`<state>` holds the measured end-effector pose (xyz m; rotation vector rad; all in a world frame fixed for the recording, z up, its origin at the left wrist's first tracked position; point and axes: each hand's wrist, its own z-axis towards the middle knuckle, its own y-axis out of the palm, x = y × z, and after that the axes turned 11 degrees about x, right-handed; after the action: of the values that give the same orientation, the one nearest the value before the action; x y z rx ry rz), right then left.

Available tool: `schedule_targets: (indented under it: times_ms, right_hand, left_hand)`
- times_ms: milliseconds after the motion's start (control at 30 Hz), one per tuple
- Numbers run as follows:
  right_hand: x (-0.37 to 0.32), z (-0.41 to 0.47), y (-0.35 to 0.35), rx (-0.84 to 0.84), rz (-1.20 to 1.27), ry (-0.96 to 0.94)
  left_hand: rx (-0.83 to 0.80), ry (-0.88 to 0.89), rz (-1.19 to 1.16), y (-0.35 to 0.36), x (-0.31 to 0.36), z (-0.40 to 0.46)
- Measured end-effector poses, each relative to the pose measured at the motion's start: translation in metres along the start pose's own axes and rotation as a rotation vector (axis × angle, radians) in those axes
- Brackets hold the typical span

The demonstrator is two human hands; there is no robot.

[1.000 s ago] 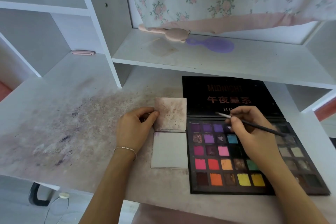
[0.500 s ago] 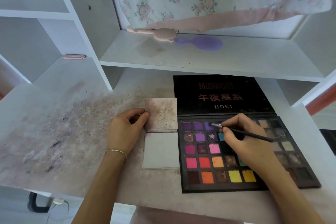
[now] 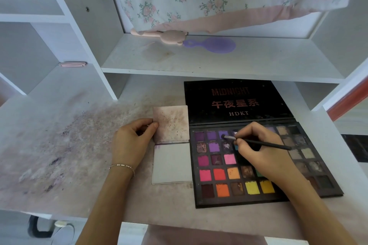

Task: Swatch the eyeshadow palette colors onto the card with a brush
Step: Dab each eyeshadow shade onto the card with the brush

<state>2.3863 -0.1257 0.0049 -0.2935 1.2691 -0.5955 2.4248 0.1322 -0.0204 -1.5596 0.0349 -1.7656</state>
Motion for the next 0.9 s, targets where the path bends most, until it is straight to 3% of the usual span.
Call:
schedule_targets:
  times_ms: [100,267,467,900]
  right_hand:
    - [0.000,0.001,0.000,0.052,0.008,0.021]
    - [-0.001,-0.001,-0.002,-0.028,0.023,0.015]
    - [-0.012,0.004,-0.003,0.037,0.179,0.034]
    - [-0.049,0.006,0.065,-0.263,0.297,0.059]
  left_hand:
    - [-0.004,0.003,-0.004,0.000,0.001,0.000]
    - [-0.005,0.009,0.002,0.000,0.001,0.000]
    - [-0.007,-0.003,-0.006,0.001,0.000,0.000]
    - [-0.020,0.018,-0.008,0.000,0.004,0.000]
